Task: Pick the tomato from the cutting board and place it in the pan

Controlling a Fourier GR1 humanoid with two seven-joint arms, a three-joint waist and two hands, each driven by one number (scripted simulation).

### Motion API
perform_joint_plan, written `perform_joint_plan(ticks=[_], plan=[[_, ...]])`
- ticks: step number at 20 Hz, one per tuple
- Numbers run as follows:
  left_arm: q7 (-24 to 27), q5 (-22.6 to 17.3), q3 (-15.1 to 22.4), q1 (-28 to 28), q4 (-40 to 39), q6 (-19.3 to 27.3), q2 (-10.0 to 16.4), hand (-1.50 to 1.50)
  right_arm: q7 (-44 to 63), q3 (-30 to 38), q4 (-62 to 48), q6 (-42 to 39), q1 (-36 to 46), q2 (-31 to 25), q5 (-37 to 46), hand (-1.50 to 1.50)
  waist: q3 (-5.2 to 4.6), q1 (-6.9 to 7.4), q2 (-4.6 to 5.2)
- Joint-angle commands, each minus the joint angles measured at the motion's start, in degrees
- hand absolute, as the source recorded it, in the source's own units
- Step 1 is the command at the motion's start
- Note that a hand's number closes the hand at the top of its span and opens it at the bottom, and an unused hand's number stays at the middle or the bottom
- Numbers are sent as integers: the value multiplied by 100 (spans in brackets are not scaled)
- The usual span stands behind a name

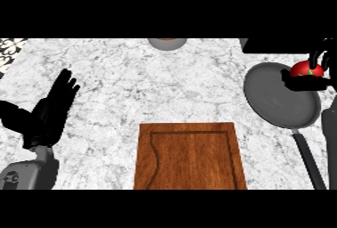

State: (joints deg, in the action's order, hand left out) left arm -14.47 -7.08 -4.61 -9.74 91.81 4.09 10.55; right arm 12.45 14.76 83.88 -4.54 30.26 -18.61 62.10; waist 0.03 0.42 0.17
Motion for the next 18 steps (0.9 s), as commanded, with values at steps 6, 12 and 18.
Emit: perform_joint_plan(ticks=[6, 12, 18], plan=[[316, 111, 94, 123, -38, -23, -179, 0, -1798, 396, -2946, 1421, 451, -288, -397, 150, 3, 87, 27], [310, 89, -1, 177, -143, -150, -60, 0, -1654, 576, -4540, 1811, 883, -326, -250, 150, 4, 137, 47], [176, 298, 167, -36, -115, 129, -284, 0, -1843, 973, -5520, 1470, 1229, -605, -733, -150, 4, 69, 25]])
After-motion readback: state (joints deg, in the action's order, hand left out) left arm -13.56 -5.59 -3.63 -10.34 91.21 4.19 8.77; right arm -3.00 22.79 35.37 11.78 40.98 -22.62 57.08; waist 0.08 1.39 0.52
